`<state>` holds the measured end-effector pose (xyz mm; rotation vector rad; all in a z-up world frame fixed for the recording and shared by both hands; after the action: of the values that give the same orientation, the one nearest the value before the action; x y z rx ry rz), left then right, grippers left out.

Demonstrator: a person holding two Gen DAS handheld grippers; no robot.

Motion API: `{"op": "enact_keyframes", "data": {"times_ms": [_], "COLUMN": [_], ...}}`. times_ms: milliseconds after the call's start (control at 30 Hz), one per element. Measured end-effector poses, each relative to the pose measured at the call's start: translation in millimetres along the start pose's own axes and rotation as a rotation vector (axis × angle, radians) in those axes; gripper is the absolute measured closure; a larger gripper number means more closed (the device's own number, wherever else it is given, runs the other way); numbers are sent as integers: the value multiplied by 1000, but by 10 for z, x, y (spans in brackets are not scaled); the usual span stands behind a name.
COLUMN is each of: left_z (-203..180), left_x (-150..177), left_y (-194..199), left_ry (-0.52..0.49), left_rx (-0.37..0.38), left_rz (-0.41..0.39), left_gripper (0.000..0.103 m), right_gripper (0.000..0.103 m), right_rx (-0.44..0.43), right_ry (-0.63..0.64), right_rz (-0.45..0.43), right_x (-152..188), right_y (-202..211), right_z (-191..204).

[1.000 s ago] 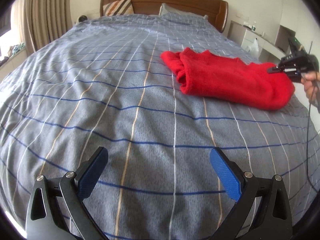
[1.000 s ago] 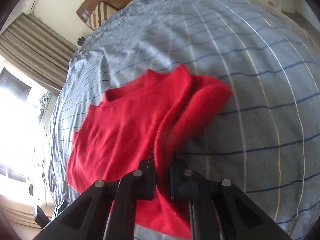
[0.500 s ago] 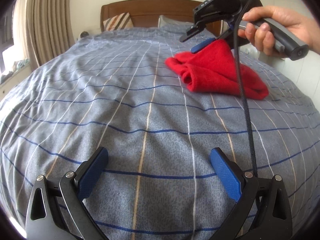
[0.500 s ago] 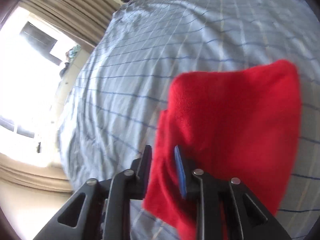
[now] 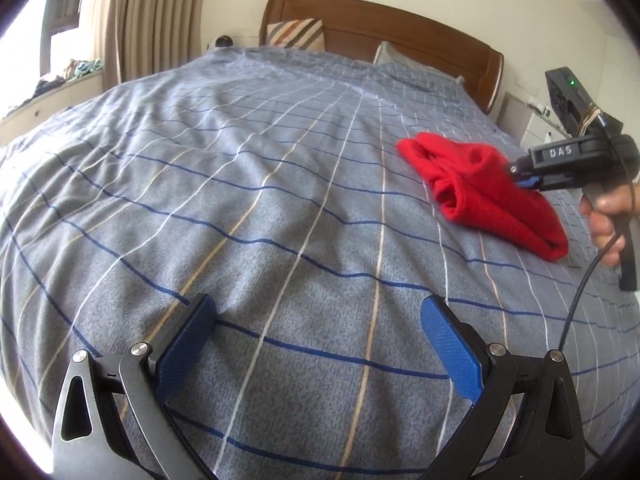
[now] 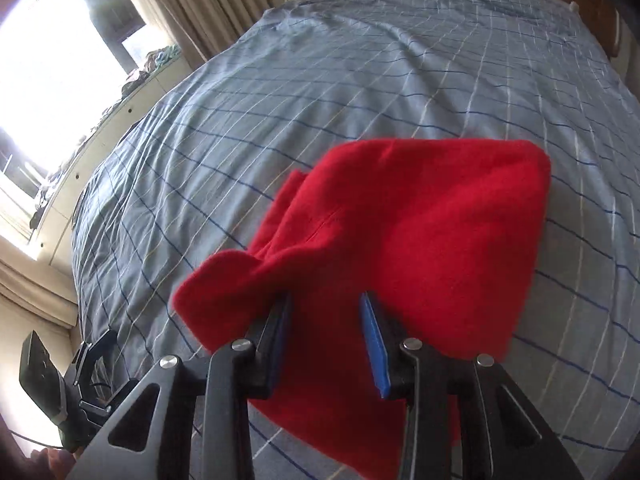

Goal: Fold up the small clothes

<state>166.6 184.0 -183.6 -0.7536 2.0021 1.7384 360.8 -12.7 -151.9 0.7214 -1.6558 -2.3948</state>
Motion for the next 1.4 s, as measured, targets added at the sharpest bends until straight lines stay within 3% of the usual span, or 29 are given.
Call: {"op": "enact_keyframes", "data": {"times_ms": [67, 167, 233, 333, 433, 500, 567, 633, 700, 733, 833, 933, 1033, 1133, 1200, 1267, 1300, 1367, 1400], "left_z": [-29, -70, -83, -77, -115, -241, -413, -616, -826, -934, -1240, -1322, -1204, -1087, -1091, -1122, -1130, -1147, -1172], "left_x": [15, 47, 52, 34, 8, -63, -228, -491, -832, -1020, -1451, -1529, -1420, -1393, -1380, -1361, -1360, -1368, -1375], "left_y": [-5, -17, -11, 7, 54, 106, 166, 244, 288, 243, -258, -952, -1316, -1366, -1398, -1459, -1468, -1418, -1375], "left_ry": [-22, -59, -69, -59, -46, -54, -63, -76, -82, -81, -88, -96, -129, -129, -125, -123, -117, -101, -91], "left_rx": [-20, -51, -51, -31, -6, 36, 100, 193, 286, 325, 398, 309, 173, 182, 197, 218, 230, 259, 319], "left_rz": [-3, 3, 2, -4, -16, -17, -11, -14, -24, -12, 134, 288, 356, 362, 395, 432, 433, 410, 407], "left_gripper": [1, 1, 1, 1, 1, 1, 1, 1, 0, 0, 1, 2, 3, 1, 1, 0, 1, 25, 67], "right_gripper": [66, 67, 67, 67, 67, 67, 66, 66, 57, 46, 27, 27, 27, 27, 27, 55, 58, 67, 69], "right_rx": [-4, 111, 114, 109, 172, 171, 139, 163, 101, 52, 5, -95, -184, -308, -348, -302, -217, -18, 59], "right_ry": [68, 204, 223, 188, 134, 80, 37, 62, 34, -5, -152, -303, -391, -448, -458, -383, -330, -203, -140], "right_rz": [9, -2, -18, -115, -162, -114, 1, -17, -70, -104, -235, -242, -170, -116, -132, -119, -101, -110, -125], "right_x": [90, 154, 176, 300, 514, 664, 821, 917, 892, 859, 715, 517, 349, 265, 216, 123, 95, 28, 7], "right_y": [-271, -369, -176, 356, 608, 438, 53, -25, 142, 263, 641, 679, 399, 30, -88, -122, -133, -73, -15], "right_z": [290, 608, 621, 485, 229, 45, -67, -37, -54, -117, -502, -955, -1209, -1297, -1273, -1119, -1015, -786, -654]}}
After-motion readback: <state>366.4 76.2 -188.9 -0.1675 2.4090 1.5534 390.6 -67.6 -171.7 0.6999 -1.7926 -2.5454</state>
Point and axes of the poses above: each gripper's, at about its wrist camera, not at the fingertips, and y roughly against the way its jaws point, z to its left, x to its underside, the point moved 5 cm from there along -y, roughly the way its jaws point, and after that the axes turned 12 degrees about z, right-handed, at the moved point
